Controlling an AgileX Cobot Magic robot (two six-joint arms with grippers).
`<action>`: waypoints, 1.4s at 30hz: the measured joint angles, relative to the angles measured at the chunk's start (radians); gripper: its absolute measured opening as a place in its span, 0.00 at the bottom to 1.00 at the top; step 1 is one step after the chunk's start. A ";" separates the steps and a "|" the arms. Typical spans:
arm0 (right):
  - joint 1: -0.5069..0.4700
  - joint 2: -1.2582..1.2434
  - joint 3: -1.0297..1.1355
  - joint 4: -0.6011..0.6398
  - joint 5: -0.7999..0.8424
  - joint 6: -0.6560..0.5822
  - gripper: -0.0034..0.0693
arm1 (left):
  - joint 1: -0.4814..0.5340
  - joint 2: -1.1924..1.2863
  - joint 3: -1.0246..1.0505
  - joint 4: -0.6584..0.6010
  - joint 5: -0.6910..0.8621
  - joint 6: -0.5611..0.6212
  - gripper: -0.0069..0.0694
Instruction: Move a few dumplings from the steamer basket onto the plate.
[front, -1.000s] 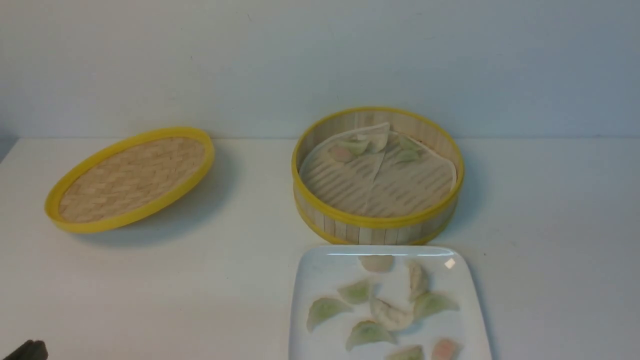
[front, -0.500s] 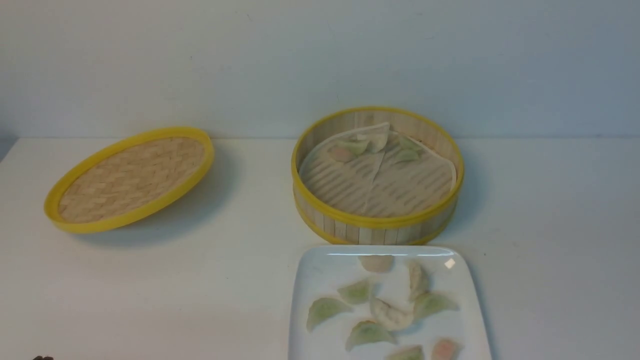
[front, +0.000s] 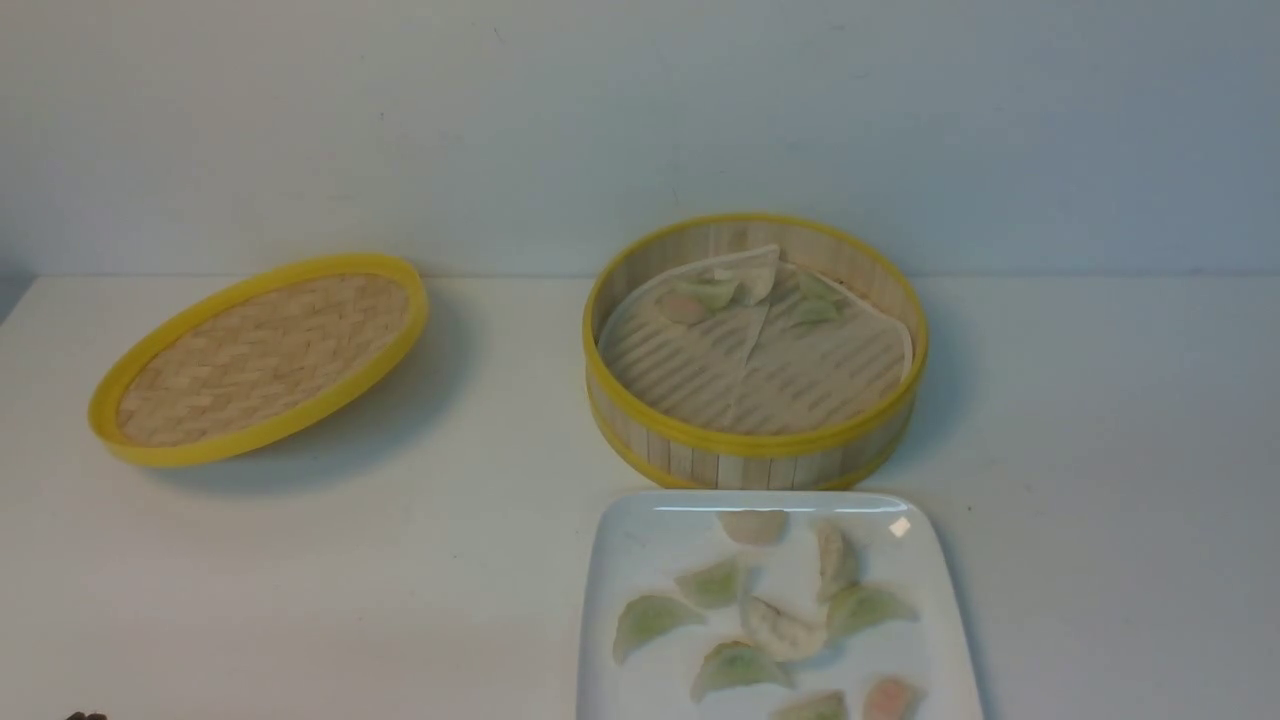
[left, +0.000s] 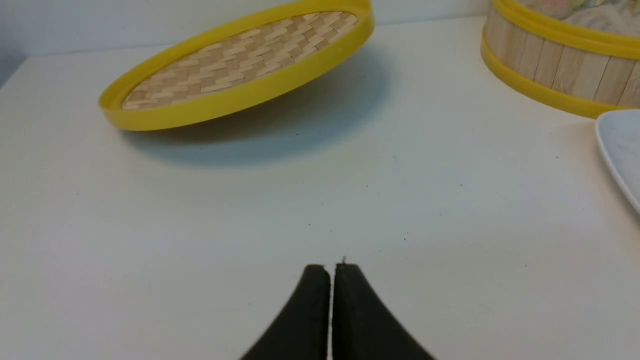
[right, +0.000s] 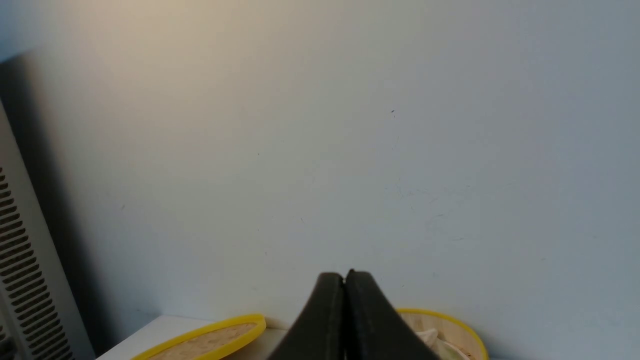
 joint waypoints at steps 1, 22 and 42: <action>0.000 0.000 0.000 0.000 0.000 0.000 0.03 | 0.000 0.000 0.000 0.000 0.000 0.000 0.08; 0.000 -0.003 0.190 0.260 -0.315 -0.346 0.03 | 0.000 0.000 0.000 0.000 0.001 0.000 0.08; -0.568 -0.059 0.735 0.199 -0.320 -0.366 0.03 | 0.000 -0.001 0.000 0.000 0.001 0.001 0.08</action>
